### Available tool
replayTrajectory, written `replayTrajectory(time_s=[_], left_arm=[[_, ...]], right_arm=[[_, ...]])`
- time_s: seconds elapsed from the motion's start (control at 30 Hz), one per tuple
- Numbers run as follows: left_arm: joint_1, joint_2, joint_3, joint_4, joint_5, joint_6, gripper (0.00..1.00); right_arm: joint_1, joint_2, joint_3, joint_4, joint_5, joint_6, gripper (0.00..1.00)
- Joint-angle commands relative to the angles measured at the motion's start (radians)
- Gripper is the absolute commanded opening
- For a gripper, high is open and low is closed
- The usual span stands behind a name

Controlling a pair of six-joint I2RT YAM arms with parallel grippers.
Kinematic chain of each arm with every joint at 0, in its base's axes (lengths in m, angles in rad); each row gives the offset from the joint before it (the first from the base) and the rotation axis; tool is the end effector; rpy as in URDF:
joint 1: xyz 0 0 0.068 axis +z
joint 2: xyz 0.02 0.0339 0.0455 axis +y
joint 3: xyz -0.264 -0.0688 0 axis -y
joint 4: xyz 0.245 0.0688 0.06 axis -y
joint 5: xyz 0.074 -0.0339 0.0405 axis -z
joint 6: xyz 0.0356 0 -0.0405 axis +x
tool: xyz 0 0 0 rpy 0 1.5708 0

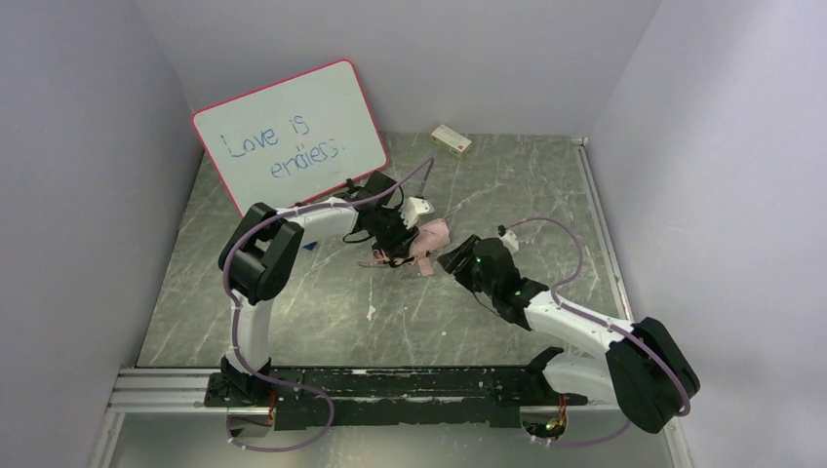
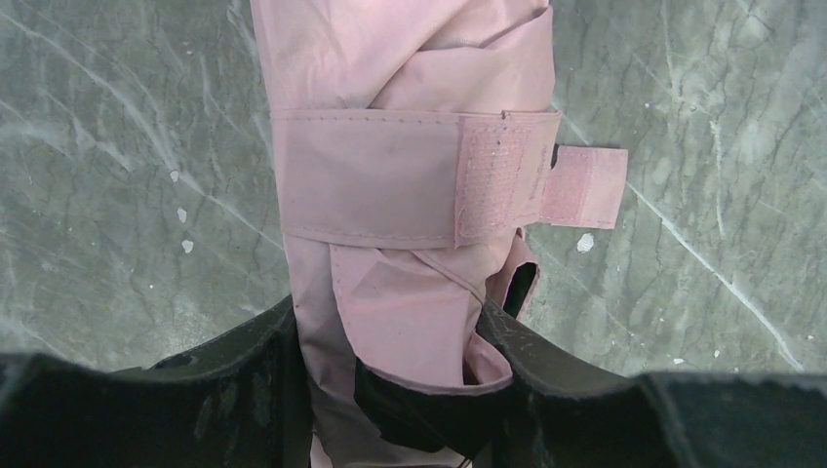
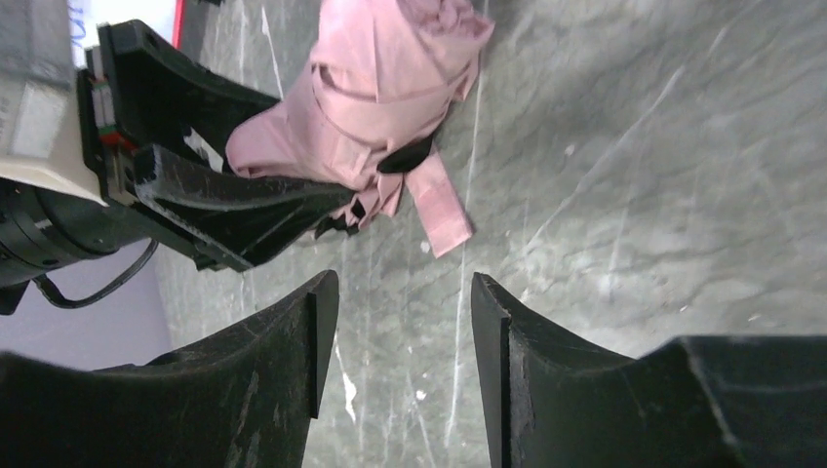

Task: Put away the umbrella

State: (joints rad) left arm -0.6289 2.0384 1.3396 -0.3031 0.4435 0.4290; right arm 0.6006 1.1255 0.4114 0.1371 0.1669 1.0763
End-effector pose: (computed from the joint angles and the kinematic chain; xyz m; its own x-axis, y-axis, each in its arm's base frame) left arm 0.3326 -0.2608 0.1481 -0.3208 0.6980 -0.6403 0.9366 0.3344 -0.1047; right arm 0.1866 0.1207 0.1771 -0.6030 0.6390 -0.4775 0.1862 0.6948 0.6947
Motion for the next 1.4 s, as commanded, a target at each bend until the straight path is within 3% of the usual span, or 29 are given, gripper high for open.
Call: replayTrajectory(time_s=[0.0, 0.33, 0.87, 1.37], left_arm=[[-0.023, 0.074, -0.051, -0.029, -0.134, -0.011, 0.05], [-0.024, 0.073, -0.046, -0.04, -0.082, -0.035, 0.05], [-0.032, 0.068, -0.053, -0.03, -0.15, -0.027, 0.05], [-0.034, 0.071, -0.054, -0.031, -0.166, -0.024, 0.05]], right_arm=[[0.081, 0.047, 0.027, 0.005, 0.083, 0.175, 0.56], [0.15, 0.157, 0.013, 0.042, 0.151, 0.323, 0.57], [0.152, 0.354, 0.115, -0.06, 0.213, 0.487, 0.55], [0.149, 0.469, 0.073, 0.151, 0.222, 0.416, 0.5]])
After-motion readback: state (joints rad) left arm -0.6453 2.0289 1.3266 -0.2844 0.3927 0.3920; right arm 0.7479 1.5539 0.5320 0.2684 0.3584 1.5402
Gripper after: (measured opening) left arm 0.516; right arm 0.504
